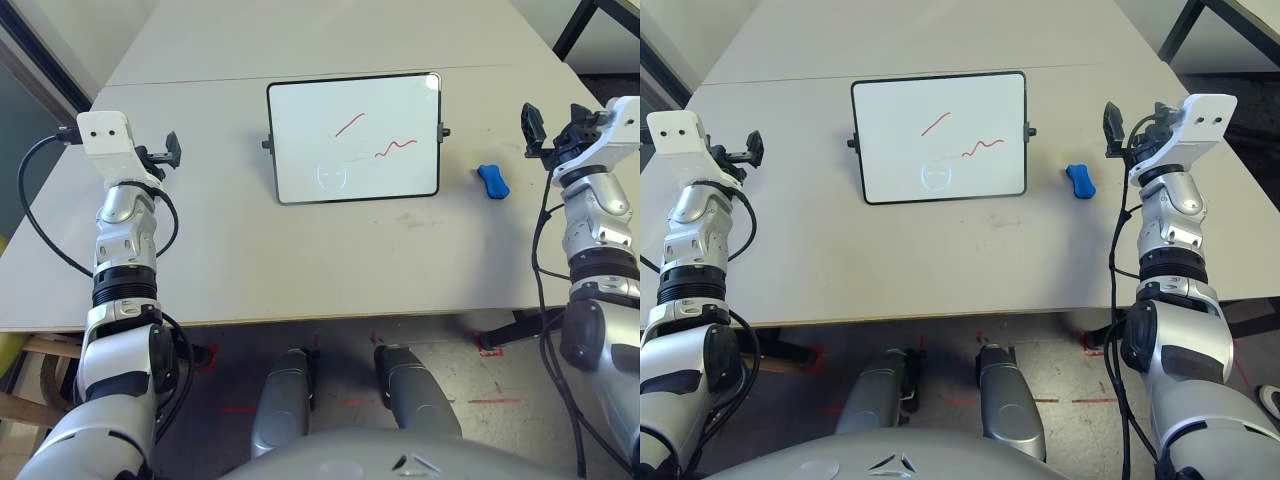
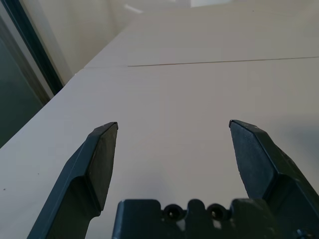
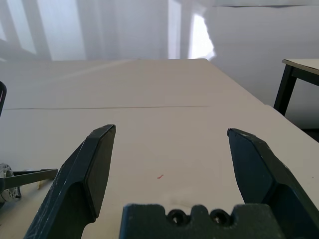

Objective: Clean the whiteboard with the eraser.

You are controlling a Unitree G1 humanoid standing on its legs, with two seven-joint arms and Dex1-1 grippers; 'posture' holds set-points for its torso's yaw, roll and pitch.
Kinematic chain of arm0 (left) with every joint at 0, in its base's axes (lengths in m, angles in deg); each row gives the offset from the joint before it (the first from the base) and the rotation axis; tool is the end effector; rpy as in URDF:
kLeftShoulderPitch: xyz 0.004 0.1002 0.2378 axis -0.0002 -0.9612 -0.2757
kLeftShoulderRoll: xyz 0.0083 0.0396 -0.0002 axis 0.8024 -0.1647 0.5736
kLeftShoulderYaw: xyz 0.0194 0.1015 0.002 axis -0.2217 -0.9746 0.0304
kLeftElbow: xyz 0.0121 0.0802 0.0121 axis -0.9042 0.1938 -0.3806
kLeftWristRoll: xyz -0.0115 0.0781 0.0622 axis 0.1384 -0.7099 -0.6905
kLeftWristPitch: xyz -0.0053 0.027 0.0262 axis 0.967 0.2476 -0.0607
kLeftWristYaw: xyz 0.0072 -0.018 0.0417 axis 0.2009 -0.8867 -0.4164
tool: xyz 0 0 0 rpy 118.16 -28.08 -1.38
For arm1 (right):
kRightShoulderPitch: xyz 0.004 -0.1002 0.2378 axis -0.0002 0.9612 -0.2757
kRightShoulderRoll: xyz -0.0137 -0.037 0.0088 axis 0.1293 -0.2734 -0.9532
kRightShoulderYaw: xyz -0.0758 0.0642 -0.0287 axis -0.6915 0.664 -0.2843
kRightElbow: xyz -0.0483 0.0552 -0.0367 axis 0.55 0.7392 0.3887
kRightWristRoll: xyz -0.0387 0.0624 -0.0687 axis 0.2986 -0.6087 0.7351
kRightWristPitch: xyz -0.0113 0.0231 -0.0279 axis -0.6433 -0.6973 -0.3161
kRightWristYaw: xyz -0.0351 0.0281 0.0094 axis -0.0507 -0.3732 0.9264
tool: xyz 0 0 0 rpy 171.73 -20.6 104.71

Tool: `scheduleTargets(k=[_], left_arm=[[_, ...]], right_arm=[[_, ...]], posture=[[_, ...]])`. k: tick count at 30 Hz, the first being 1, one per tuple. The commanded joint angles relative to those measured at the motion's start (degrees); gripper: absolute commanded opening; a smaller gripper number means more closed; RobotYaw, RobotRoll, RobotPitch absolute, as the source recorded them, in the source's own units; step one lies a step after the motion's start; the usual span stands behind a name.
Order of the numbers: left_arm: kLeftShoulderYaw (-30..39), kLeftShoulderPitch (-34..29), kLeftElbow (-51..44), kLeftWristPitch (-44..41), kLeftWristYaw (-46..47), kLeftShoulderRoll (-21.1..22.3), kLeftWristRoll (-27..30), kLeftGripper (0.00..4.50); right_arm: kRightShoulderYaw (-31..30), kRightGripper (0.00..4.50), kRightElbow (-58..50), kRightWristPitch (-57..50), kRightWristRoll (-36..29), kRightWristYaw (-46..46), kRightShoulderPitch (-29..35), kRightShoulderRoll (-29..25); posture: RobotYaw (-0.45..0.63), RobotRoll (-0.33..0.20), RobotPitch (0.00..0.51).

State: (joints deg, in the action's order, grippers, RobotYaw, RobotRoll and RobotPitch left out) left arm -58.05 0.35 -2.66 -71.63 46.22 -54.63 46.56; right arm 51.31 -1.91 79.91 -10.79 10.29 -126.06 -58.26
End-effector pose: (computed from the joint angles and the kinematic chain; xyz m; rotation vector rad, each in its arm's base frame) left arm 0.2984 0.3013 0.1425 0.0939 -0.1080 0.2379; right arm 0.3095 -0.3011 0.1360 0.0369 -0.2975 0.0014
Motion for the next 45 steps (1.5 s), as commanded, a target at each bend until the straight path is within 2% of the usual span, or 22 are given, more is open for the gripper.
scheduleTargets(k=[1, 10, 16, 22, 28, 33, 39, 45], left_arm=[[0.0, 0.5, 1.4, 0.5, -0.3, 0.7, -0.2, 4.50], [-0.4, 1.2, 1.3, 0.2, -0.8, 0.3, 0.0, 4.50], [-0.3, 1.3, -2.4, -2.9, -6.3, 0.9, 3.0, 4.50], [-1.7, -2.1, -13.2, -9.7, -16.4, 1.7, 7.5, 4.50], [-7.0, -10.2, -32.9, -21.2, -29.2, 3.2, 15.0, 4.50], [-10.2, -13.4, -39.9, -25.5, -33.6, 4.0, 17.1, 4.50], [-12.7, -12.3, -38.9, -25.6, -32.8, 2.0, 15.4, 4.50], [-13.8, -11.0, -37.2, -24.7, -32.5, 0.9, 14.3, 4.50]], right_arm=[[0.4, 4.49, 1.1, 0.8, 0.1, 0.1, 0.0, -0.1], [0.5, 4.49, 2.0, 1.0, 0.1, 0.0, -0.4, -0.5], [0.3, 4.49, 2.5, 0.6, 0.3, 0.5, -0.6, -0.3], [0.1, 4.49, 2.9, 0.0, 0.7, 1.3, -0.7, -0.1], [-0.5, 4.49, 3.5, -3.7, 1.3, 2.3, -0.9, -1.1], [-2.2, 4.49, 0.3, -12.3, 2.1, 1.4, -1.4, -2.8], [-8.4, 4.49, -9.0, -30.1, 5.0, -4.6, -1.8, -8.8], [-17.7, 4.49, -13.8, -49.2, 10.0, -12.0, -4.6, -14.8]], posture=[[-0.11, 0.000, 0.132], [-0.11, 0.000, 0.130], [-0.10, 0.000, 0.134], [-0.10, 0.000, 0.138], [-0.10, 0.000, 0.146], [-0.12, 0.000, 0.154], [-0.14, 0.000, 0.156], [-0.16, 0.000, 0.156]])
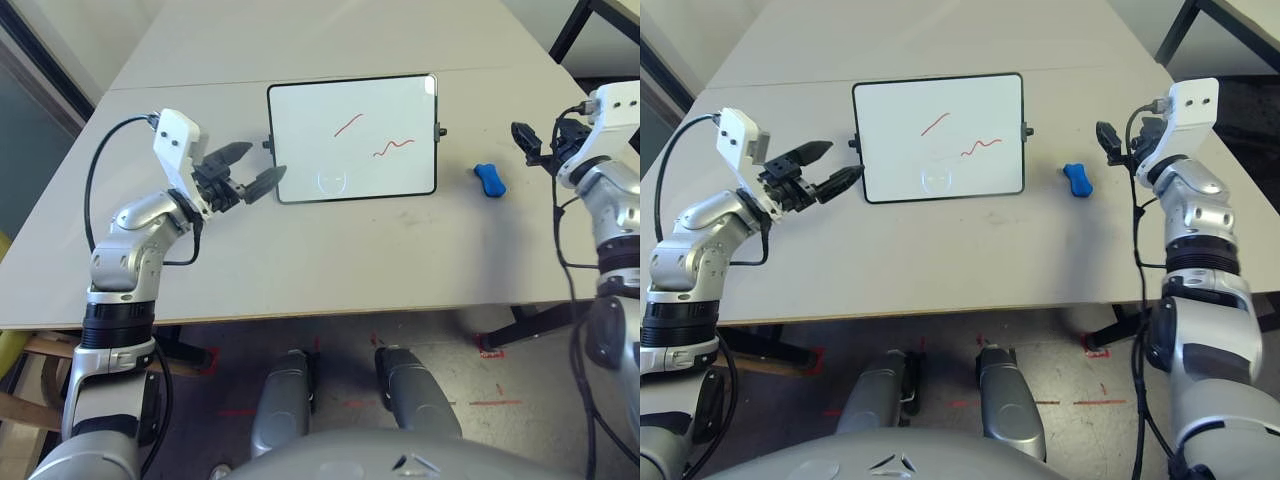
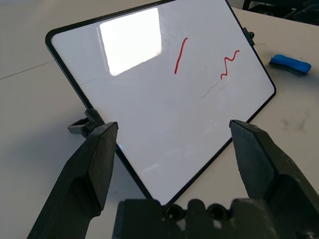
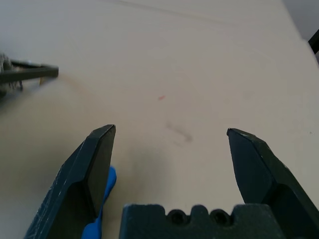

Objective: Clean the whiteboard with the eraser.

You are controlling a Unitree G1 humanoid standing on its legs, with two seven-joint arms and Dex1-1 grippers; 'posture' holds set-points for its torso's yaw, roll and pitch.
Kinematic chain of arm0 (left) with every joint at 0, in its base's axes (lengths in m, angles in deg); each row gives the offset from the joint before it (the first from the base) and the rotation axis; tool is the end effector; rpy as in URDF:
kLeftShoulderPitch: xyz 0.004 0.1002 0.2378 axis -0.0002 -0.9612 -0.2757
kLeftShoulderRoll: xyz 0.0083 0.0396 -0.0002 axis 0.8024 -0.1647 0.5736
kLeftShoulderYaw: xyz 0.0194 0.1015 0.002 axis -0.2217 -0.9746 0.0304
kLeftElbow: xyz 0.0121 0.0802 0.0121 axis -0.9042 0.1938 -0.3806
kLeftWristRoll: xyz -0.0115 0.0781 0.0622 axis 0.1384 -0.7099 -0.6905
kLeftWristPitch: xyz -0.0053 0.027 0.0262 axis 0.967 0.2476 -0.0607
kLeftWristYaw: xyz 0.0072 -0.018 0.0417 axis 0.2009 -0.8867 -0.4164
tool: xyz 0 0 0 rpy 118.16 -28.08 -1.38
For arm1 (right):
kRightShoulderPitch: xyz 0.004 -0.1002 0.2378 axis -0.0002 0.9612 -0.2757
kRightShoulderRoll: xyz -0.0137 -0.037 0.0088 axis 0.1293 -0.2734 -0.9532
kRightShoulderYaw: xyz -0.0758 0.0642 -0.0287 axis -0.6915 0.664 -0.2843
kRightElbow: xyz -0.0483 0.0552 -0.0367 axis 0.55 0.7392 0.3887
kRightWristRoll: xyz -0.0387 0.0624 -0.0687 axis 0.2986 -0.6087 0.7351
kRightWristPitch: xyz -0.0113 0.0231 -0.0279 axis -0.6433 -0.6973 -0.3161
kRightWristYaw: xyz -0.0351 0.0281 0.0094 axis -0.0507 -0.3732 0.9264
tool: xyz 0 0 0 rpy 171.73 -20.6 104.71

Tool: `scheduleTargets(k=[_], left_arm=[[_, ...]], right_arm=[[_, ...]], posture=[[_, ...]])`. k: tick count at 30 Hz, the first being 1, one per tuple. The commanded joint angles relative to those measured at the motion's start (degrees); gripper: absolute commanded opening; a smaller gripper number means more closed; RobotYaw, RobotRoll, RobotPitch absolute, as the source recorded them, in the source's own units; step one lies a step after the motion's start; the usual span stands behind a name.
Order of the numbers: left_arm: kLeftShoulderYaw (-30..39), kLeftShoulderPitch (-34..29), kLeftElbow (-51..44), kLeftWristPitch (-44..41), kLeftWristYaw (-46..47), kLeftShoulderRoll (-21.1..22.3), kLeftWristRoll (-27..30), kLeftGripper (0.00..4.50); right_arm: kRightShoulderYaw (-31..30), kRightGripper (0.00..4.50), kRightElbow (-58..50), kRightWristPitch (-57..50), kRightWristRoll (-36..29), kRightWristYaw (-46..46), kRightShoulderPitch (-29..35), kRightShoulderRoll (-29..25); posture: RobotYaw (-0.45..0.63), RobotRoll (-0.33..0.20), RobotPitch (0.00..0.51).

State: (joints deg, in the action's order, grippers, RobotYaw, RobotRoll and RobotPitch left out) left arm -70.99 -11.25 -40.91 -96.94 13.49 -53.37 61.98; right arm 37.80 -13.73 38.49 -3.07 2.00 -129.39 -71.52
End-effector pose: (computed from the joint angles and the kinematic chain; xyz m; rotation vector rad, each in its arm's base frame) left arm 0.2703 0.2370 0.1667 0.0847 -0.0174 -0.7218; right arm 0.3093 -0.3208 0.1894 -0.1692 0.2694 0.1599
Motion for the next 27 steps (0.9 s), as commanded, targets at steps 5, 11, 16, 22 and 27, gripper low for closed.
scheduleTargets(k=[5, 11, 16, 22, 27], left_arm=[[-1.0, 0.9, 1.5, 1.0, 0.3, -0.9, -1.8, 4.50], [-0.9, 0.3, 0.6, 0.8, 0.9, -1.0, -1.8, 4.50], [-0.8, -0.3, -0.1, 0.5, 1.5, -0.9, -1.7, 4.50], [-1.3, -0.3, -0.8, 0.2, 2.2, -1.2, -1.6, 4.50], [-1.2, -0.1, -0.8, 0.2, 2.2, -1.0, -1.8, 4.50]], right_arm=[[-8.7, 4.49, -4.4, -19.1, 3.8, -6.3, -4.1, -1.0], [-9.3, 4.49, -8.0, -26.6, 3.9, -4.3, -4.7, 1.8], [-9.1, 4.49, -8.1, -29.1, 4.3, -2.2, -3.9, 3.5], [-9.0, 4.49, -4.1, -26.5, 5.3, -0.3, -4.8, 4.7], [-9.2, 4.49, -2.0, -25.2, 5.9, 0.5, -5.0, 5.5]], posture=[[-0.16, 0.000, 0.160], [-0.15, 0.000, 0.164], [-0.15, 0.000, 0.169], [-0.14, 0.000, 0.170], [-0.14, 0.000, 0.173]])
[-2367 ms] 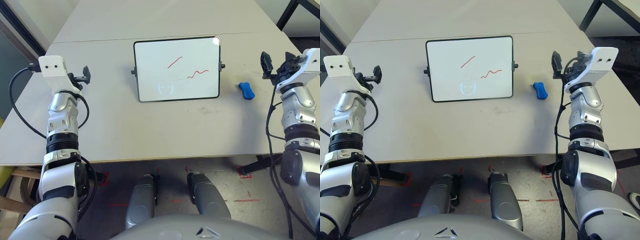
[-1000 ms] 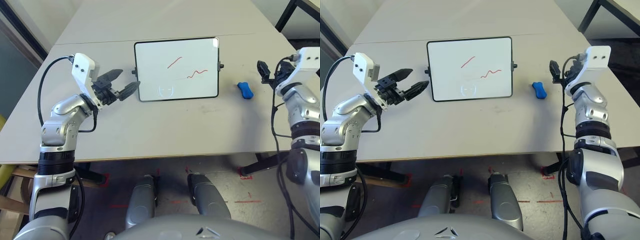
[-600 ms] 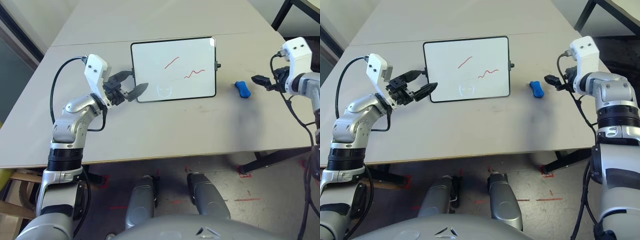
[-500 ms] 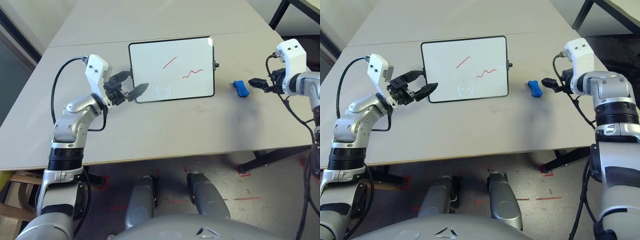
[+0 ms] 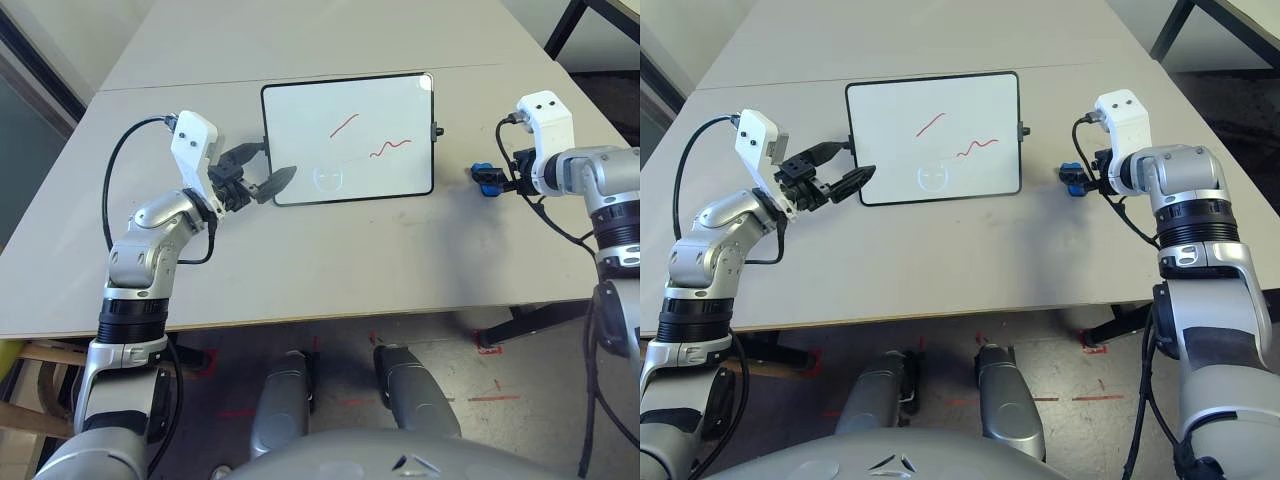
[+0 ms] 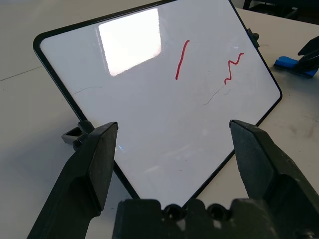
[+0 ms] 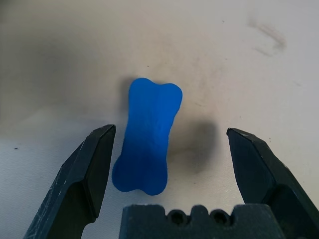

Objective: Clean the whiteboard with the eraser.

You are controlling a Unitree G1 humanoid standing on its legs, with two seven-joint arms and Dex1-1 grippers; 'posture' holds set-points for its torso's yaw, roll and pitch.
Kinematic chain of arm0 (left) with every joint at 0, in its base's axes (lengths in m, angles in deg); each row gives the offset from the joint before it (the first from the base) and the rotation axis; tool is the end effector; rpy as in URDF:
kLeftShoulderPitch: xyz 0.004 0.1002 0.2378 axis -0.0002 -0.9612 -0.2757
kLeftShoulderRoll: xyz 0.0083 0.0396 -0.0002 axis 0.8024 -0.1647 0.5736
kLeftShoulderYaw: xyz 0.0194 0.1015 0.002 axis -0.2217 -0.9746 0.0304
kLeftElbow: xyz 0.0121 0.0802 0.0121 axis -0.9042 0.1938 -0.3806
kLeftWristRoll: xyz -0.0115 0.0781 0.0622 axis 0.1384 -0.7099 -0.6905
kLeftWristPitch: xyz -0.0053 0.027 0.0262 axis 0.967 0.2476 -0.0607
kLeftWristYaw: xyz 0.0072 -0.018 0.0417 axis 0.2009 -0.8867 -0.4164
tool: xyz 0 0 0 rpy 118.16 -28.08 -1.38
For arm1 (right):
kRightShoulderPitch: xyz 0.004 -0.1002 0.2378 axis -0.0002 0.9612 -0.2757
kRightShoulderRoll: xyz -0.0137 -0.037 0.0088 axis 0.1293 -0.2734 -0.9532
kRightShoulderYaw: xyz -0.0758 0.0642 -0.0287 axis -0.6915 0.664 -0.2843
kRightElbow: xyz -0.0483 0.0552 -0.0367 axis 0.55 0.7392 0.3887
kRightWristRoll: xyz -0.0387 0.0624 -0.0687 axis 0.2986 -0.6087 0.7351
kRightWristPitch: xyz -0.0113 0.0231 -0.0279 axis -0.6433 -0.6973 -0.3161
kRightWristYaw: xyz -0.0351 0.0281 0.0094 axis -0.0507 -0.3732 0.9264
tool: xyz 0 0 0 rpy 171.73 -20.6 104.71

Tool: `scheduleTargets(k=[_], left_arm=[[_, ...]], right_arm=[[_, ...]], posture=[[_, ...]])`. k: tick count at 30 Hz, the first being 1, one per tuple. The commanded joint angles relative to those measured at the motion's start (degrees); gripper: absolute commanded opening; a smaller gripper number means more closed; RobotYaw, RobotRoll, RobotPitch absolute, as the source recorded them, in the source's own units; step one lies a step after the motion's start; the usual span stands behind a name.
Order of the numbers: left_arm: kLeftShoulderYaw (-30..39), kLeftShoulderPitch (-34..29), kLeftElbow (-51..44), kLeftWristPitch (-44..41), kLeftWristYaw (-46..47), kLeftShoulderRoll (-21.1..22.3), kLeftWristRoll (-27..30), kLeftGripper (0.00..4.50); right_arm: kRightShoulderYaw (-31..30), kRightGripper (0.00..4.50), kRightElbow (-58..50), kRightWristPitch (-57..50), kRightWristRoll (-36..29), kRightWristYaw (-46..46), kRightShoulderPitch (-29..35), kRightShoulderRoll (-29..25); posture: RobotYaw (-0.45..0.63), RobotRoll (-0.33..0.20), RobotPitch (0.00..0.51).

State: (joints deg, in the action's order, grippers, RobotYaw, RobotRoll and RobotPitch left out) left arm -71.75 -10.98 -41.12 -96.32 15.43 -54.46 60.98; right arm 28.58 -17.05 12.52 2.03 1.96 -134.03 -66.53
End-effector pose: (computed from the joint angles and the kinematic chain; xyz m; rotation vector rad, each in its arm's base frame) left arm 0.2716 0.2311 0.1657 0.0920 -0.0280 -0.7011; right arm 0.3245 -0.2763 0.1814 -0.1496 0.6689 0.1964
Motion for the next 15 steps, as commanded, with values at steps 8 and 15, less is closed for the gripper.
scheduleTargets(k=[8, 15], left_arm=[[-0.3, -0.5, -0.2, 0.0, 0.1, 0.4, -1.0, 4.50], [-0.4, -0.5, 0.2, 0.3, 0.0, 0.4, -1.2, 4.50]], right_arm=[[0.5, 4.32, 1.6, 1.2, 1.1, 1.6, -0.1, 1.8], [1.2, 2.08, 0.5, 0.9, 0.7, 2.6, 0.3, 3.0]], posture=[[-0.14, 0.000, 0.175], [-0.14, 0.000, 0.175]])
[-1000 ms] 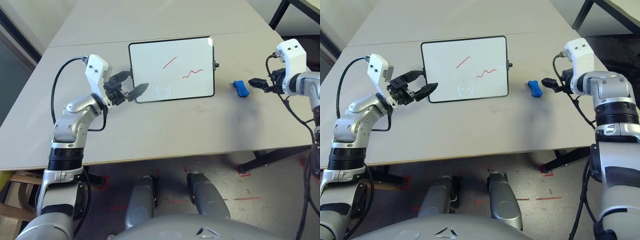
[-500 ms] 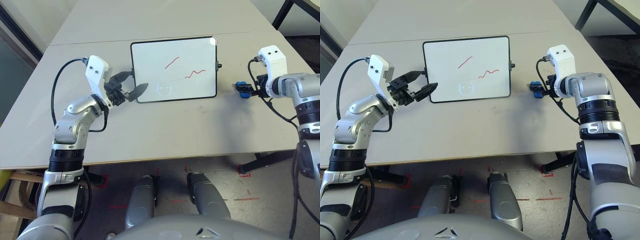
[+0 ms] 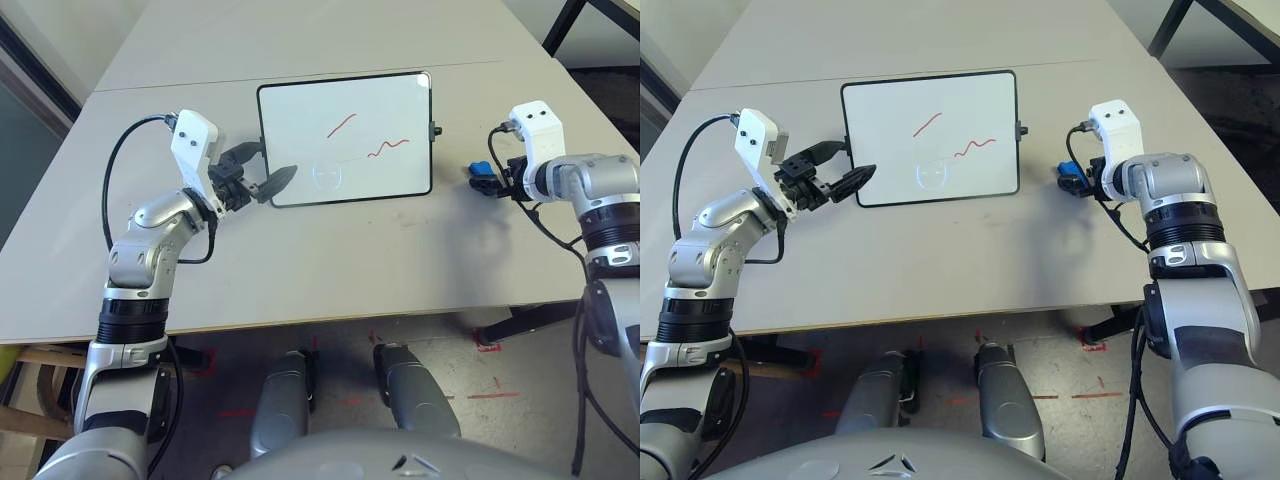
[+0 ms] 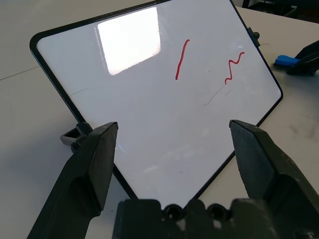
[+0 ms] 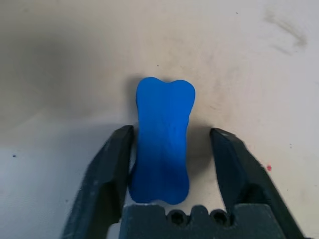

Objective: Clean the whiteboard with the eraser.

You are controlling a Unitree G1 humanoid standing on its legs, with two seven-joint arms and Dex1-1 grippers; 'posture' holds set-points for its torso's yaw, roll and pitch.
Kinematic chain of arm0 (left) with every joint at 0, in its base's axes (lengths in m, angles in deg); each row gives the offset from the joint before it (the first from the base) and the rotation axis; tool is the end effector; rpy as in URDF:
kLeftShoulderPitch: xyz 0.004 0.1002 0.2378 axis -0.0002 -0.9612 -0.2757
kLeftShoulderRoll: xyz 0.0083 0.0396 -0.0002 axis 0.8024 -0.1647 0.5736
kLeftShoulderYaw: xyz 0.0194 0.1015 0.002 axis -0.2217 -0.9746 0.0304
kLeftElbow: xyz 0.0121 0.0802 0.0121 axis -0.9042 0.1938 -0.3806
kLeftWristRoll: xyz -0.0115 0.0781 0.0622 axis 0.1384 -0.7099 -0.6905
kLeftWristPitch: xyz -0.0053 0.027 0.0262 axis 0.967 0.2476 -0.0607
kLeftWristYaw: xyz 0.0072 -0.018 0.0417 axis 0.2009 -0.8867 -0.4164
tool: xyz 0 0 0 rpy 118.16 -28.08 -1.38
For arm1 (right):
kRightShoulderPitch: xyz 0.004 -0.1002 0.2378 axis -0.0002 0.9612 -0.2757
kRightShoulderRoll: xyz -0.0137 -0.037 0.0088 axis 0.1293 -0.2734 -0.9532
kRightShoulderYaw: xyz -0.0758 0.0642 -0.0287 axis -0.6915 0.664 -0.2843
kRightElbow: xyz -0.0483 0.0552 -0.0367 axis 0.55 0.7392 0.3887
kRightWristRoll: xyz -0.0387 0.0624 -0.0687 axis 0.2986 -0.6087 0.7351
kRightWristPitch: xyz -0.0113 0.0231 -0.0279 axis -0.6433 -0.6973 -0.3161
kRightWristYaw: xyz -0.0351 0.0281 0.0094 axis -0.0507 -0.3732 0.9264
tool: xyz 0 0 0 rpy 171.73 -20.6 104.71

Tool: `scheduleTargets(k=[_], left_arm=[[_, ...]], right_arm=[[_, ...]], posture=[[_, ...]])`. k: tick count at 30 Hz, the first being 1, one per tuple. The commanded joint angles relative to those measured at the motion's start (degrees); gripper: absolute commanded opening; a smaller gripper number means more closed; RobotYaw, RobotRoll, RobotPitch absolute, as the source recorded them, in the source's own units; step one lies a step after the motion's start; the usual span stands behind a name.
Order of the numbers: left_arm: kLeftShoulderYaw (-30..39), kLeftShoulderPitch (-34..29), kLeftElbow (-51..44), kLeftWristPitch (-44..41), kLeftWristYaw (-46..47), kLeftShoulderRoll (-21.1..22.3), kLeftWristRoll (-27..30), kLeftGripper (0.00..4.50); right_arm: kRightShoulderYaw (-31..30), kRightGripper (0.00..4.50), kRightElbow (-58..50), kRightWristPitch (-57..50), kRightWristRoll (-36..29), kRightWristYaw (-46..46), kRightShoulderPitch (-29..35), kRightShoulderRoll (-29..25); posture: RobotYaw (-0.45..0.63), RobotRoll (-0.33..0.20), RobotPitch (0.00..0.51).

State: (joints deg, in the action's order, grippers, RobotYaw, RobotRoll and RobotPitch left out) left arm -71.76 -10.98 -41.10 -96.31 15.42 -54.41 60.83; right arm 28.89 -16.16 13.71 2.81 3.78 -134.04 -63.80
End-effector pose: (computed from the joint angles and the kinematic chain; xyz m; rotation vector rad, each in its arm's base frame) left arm 0.2716 0.2313 0.1657 0.0950 -0.0269 -0.6997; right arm 0.3287 -0.2653 0.1733 -0.1510 0.6658 0.2020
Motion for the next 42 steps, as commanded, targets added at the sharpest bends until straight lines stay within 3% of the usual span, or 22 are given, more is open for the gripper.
scheduleTargets(k=[1, 4, 6, 10, 16, 21, 24, 32, 42], left_arm=[[-0.3, -0.5, 0.2, 0.3, 0.0, 0.4, -1.2, 4.50], [-0.3, -0.5, 0.2, 0.4, 0.0, 0.4, -1.2, 4.50], [-0.3, -0.6, 0.2, 0.5, -0.1, 0.4, -1.3, 4.50], [-0.2, -0.6, 0.2, 0.4, -0.3, 0.5, -1.4, 4.50], [-0.2, -0.8, 0.1, 0.2, -0.9, 0.9, -1.3, 4.50], [-0.3, -0.8, 0.1, 0.1, -1.3, 1.1, -1.2, 4.50], [-0.5, -0.3, 0.5, 0.2, -1.6, 1.0, -1.3, 4.50], [-1.1, 0.5, 0.7, -0.1, -2.1, 0.9, -1.6, 4.50], [-1.4, 0.8, 0.0, -0.5, -2.1, 1.0, -1.9, 4.50]], right_arm=[[0.9, 1.68, -0.4, -0.3, -0.1, 0.9, 0.4, 0.3], [1.0, 0.71, -0.6, -0.3, -0.1, 1.1, 0.5, 0.3], [0.7, 0.42, -1.7, 0.4, 0.0, 0.1, 0.8, -0.2], [-1.4, 0.39, -8.0, 5.8, 0.9, -3.6, 2.4, -2.3], [-7.6, 0.39, -21.7, 15.9, 7.3, -6.6, 4.1, -7.4], [-11.3, 0.39, -31.3, 20.8, 10.9, -8.5, 4.9, -8.5], [-16.7, 0.39, -35.5, 29.9, 18.7, -6.4, 5.3, -9.0], [-23.5, 0.39, -32.2, 42.3, 32.6, -2.2, 5.9, -7.6], [-24.7, 0.39, -24.4, 49.9, 40.4, -2.1, 4.8, -6.9]], posture=[[-0.14, 0.000, 0.175], [-0.14, 0.000, 0.175], [-0.13, 0.000, 0.174], [-0.13, 0.000, 0.174], [-0.13, 0.000, 0.177], [-0.13, 0.000, 0.177], [-0.15, 0.000, 0.173], [-0.15, 0.000, 0.173], [-0.15, 0.000, 0.169]])
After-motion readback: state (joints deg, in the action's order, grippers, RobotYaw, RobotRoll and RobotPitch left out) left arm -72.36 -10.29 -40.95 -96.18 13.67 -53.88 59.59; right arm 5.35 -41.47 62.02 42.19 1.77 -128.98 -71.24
